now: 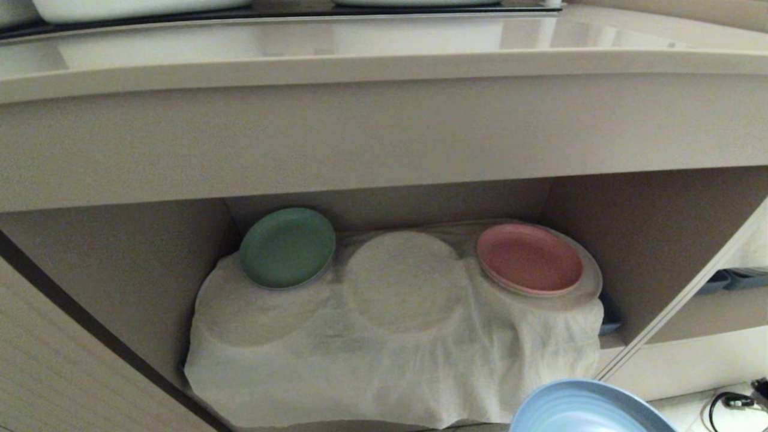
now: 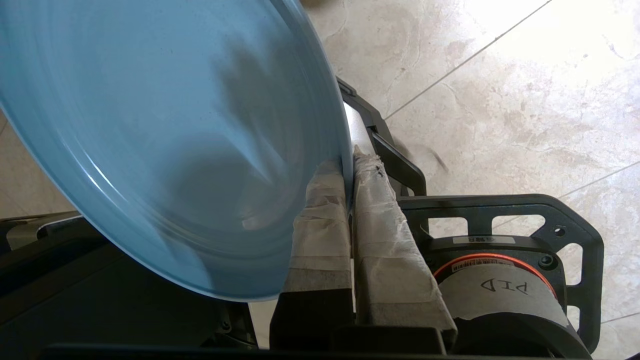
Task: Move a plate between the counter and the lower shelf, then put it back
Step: Put the plate
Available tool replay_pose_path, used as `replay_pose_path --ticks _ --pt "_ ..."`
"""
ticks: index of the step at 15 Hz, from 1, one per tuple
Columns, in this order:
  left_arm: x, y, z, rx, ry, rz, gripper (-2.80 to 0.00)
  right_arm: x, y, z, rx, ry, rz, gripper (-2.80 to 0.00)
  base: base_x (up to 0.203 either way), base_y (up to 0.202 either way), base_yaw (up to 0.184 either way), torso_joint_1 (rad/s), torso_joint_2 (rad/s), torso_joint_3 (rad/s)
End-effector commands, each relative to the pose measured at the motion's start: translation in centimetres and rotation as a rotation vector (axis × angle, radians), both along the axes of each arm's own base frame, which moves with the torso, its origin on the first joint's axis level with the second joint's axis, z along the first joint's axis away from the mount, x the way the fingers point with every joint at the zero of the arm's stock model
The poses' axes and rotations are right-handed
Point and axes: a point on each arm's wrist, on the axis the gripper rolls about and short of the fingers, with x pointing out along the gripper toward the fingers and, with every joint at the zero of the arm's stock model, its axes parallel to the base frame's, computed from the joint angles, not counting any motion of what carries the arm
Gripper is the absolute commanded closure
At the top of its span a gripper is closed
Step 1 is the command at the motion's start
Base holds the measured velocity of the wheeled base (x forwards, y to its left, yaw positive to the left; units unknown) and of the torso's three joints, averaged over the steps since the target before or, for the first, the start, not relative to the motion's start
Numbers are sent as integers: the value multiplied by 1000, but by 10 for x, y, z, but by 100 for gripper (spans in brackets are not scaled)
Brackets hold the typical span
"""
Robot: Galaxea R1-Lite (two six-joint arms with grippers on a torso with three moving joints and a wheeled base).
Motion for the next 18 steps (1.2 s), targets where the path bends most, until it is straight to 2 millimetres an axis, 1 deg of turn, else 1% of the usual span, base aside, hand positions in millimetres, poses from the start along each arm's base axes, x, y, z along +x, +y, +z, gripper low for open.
replay_pose_path --ticks 1,18 --pt "0 0 0 0 0 0 0 0 0 0 0 1 -3 0 0 0 0 0 0 0" --pt "0 0 0 0 0 0 0 -1 0 -1 -7 12 -2 0 0 0 0 0 0 0"
